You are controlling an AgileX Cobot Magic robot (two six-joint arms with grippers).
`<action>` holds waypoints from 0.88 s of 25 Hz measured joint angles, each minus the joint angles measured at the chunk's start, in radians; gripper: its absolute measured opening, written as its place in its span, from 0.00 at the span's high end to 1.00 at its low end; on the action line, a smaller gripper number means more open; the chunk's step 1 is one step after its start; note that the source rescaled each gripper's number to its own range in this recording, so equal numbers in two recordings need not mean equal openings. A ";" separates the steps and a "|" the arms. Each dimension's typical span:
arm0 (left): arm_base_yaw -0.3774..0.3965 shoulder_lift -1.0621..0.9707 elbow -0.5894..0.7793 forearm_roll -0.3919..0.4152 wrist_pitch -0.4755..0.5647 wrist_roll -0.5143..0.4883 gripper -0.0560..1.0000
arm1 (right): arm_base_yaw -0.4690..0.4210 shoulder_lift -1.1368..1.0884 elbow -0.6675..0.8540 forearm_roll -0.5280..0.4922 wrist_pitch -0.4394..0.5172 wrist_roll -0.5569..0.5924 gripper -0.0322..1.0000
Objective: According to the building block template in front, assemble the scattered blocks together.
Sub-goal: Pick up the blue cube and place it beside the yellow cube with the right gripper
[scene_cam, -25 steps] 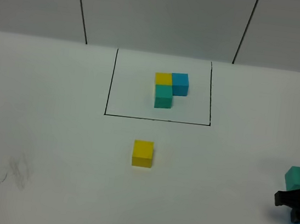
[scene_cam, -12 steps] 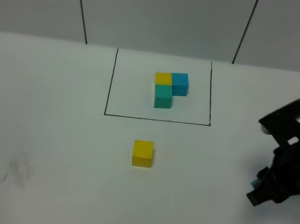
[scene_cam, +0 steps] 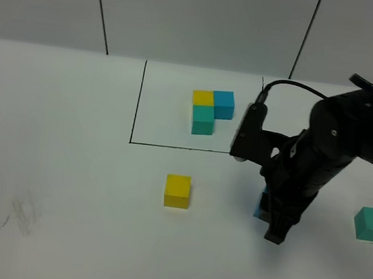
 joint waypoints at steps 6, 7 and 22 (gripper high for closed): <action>0.000 0.000 0.000 0.000 0.000 -0.001 0.24 | 0.067 0.165 -0.223 -0.041 0.125 -0.051 0.74; 0.000 0.000 0.000 0.000 0.000 -0.001 0.24 | 0.076 0.189 -0.256 -0.043 0.134 -0.056 0.74; 0.000 0.000 0.000 0.000 0.000 0.000 0.24 | 0.122 0.309 -0.378 -0.069 0.090 -0.121 0.74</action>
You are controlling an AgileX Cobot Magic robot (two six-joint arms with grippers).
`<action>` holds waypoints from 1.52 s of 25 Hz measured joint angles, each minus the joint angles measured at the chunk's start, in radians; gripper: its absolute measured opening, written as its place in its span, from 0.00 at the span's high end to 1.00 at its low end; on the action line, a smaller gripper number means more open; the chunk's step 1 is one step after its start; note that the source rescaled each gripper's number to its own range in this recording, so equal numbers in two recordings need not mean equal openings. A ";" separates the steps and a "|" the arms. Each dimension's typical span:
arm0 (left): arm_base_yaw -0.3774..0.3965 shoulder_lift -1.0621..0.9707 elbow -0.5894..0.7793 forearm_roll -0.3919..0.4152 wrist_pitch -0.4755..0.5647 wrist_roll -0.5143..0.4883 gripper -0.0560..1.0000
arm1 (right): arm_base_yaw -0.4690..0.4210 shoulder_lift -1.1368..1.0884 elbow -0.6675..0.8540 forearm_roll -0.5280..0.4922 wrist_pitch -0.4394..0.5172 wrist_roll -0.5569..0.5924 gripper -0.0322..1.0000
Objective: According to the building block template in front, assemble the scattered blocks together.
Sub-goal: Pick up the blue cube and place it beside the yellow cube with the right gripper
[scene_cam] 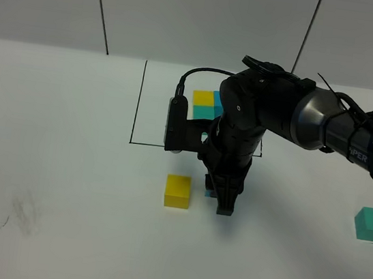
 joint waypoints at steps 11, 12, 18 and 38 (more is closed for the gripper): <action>0.000 0.000 0.000 0.000 0.000 0.000 0.24 | 0.000 0.031 -0.001 0.029 -0.013 -0.106 0.74; 0.000 0.000 0.000 0.000 0.000 0.000 0.24 | 0.000 0.036 -0.004 0.032 -0.013 -0.114 0.74; 0.000 0.000 0.000 0.000 0.000 0.000 0.24 | 0.000 0.068 -0.054 0.034 -0.011 -0.126 0.74; 0.000 0.000 0.000 0.000 0.000 0.000 0.24 | 0.007 0.081 -0.060 0.080 -0.010 -0.127 0.74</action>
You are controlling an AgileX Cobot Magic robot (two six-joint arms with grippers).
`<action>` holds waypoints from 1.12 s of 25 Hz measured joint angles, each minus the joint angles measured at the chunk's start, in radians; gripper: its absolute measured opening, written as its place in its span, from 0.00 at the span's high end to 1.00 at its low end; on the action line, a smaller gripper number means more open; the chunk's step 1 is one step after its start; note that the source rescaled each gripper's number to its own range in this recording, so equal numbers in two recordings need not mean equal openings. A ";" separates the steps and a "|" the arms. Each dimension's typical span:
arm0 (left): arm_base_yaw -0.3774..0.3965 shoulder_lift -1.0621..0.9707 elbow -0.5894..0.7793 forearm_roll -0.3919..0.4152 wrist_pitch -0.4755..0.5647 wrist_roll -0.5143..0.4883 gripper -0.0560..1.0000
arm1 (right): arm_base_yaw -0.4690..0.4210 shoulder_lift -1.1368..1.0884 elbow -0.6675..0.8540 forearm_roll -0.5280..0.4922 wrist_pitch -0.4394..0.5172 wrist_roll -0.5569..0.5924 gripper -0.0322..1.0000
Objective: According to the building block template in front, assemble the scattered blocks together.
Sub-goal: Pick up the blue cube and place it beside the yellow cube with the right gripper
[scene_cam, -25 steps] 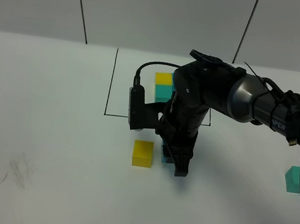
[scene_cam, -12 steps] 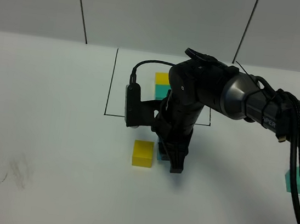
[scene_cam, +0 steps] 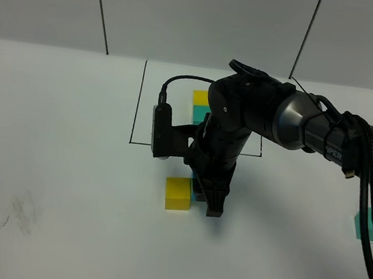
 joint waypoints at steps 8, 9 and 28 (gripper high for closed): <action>0.000 0.000 0.000 0.000 0.000 0.000 0.24 | 0.000 0.043 -0.001 0.001 -0.003 0.000 0.74; 0.000 0.000 0.000 0.000 0.000 0.000 0.24 | 0.000 0.051 -0.001 0.001 -0.006 0.000 0.74; 0.000 0.000 0.000 0.000 0.000 0.001 0.24 | -0.010 0.075 -0.008 0.007 -0.019 0.056 0.74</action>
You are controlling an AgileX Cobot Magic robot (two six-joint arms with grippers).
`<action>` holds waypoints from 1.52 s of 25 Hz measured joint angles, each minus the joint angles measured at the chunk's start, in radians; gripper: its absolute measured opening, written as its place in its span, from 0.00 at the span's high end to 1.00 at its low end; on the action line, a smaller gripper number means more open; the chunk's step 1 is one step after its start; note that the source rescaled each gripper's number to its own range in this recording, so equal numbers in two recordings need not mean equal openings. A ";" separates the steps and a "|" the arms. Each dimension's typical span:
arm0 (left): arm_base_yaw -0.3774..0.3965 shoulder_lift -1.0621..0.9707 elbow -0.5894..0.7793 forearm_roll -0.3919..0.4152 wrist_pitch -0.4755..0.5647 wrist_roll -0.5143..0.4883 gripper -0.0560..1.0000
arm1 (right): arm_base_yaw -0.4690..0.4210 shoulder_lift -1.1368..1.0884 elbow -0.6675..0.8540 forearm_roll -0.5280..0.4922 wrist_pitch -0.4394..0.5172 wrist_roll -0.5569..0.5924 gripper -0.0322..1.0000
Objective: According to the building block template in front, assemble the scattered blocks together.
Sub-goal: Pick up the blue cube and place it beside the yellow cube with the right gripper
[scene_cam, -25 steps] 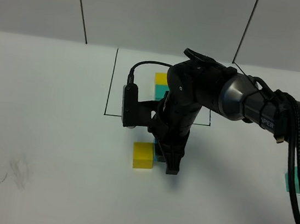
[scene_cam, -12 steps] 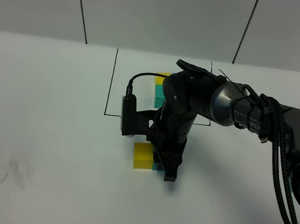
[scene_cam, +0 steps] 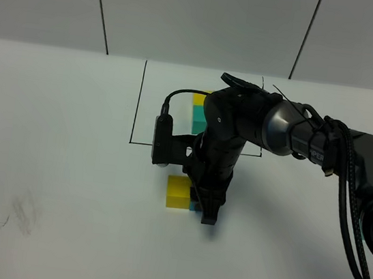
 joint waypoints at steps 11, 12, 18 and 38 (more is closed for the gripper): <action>0.000 0.000 0.000 0.000 0.000 0.001 0.24 | -0.003 0.001 0.000 0.000 -0.001 0.037 0.74; 0.000 0.000 0.000 0.000 0.000 0.001 0.24 | -0.003 0.001 0.000 0.000 -0.001 0.038 0.74; 0.000 0.000 0.000 0.000 0.000 0.001 0.24 | -0.003 0.001 0.000 0.000 -0.002 0.039 0.74; 0.000 0.000 0.000 0.000 0.000 0.001 0.24 | -0.008 -0.030 0.000 -0.019 0.012 0.071 0.42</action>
